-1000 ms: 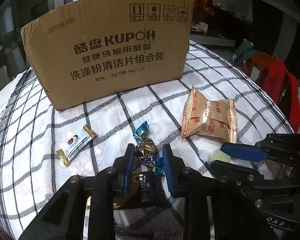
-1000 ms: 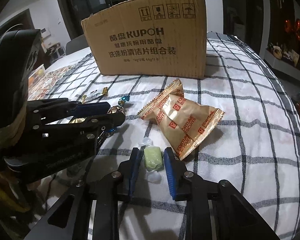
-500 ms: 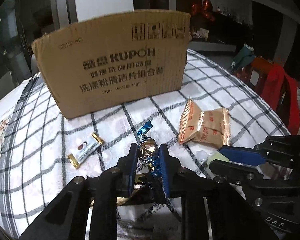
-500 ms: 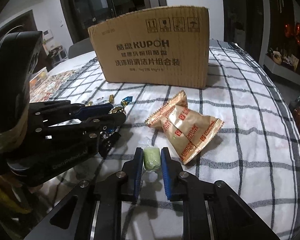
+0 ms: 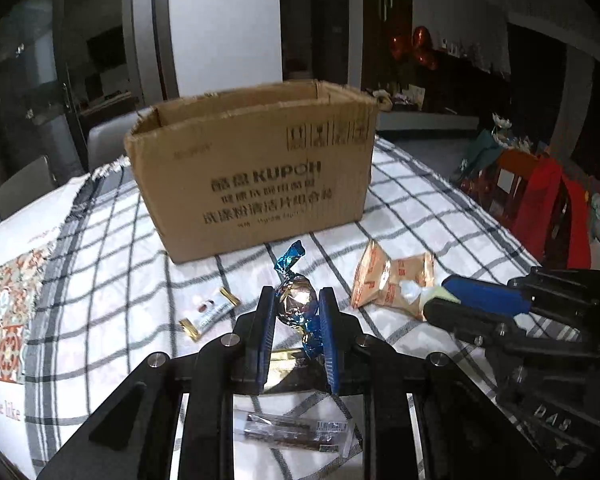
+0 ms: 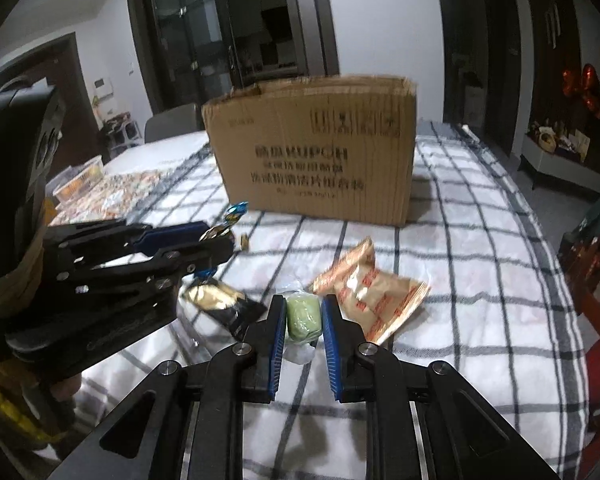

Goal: Organize snacks
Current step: 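Carry the blue-wrapped candy and green candy over the box with both tools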

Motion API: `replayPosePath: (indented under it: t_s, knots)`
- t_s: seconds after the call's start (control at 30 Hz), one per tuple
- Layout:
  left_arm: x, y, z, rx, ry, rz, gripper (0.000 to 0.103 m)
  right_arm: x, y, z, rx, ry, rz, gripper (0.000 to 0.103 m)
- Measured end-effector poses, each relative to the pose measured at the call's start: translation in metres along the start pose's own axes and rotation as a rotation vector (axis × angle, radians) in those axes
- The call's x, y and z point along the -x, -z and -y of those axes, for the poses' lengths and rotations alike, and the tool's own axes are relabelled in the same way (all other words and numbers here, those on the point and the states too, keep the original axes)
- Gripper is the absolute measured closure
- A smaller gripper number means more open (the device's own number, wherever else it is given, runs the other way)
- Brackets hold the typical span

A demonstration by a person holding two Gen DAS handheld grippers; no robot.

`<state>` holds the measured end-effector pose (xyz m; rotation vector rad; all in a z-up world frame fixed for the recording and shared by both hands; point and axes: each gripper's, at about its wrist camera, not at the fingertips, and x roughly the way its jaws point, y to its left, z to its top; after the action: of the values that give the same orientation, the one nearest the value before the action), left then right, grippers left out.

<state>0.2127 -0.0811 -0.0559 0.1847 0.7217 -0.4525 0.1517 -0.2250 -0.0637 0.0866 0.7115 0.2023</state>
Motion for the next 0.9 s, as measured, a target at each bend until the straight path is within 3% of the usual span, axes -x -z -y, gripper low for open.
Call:
replayPosePath:
  t_s: [0.63,0.9]
  knots:
    - [0.061,-0.063,-0.012,-0.052,-0.04,0.217,0.081,0.043,-0.079,-0.004,-0.002,0.027,0.241,0.084]
    - [0.065,-0.101,-0.024,-0.073,-0.059,0.282,0.081,0.041,-0.123,-0.002,0.002,0.014,0.29,0.084]
